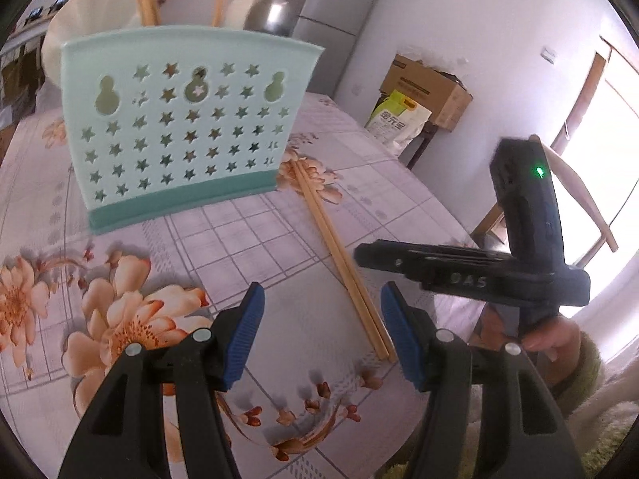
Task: Organize utensils
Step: 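Close the right tool on one wooden chopstick on the table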
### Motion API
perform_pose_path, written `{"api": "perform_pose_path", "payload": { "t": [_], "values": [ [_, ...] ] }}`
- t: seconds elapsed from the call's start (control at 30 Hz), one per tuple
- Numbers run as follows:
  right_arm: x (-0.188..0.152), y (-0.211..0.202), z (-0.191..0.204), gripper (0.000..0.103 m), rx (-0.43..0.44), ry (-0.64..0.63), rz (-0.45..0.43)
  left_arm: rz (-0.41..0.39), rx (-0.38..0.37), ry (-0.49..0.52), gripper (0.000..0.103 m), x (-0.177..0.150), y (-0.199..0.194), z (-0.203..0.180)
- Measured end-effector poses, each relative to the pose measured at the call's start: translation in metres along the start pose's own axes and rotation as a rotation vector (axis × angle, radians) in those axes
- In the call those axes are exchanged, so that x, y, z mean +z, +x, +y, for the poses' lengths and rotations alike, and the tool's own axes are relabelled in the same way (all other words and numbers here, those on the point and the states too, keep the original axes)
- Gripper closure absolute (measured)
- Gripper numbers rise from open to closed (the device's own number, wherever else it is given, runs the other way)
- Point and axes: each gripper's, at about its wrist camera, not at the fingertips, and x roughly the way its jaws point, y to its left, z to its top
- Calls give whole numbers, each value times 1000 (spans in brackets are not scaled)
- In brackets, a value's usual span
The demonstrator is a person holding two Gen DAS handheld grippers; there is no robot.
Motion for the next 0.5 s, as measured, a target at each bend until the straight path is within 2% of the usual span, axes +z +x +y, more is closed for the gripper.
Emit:
{"api": "perform_pose_path", "payload": {
  "t": [0.13,0.3,0.5],
  "values": [
    [-1,6,14,82,-28,-47,9,-22,24,73,44,0,2,-11],
    [0,8,19,97,-39,-51,10,-46,25,103,44,2,5,-17],
    [-1,3,15,99,-51,-23,10,-46,17,93,44,3,6,-14]
  ]
}}
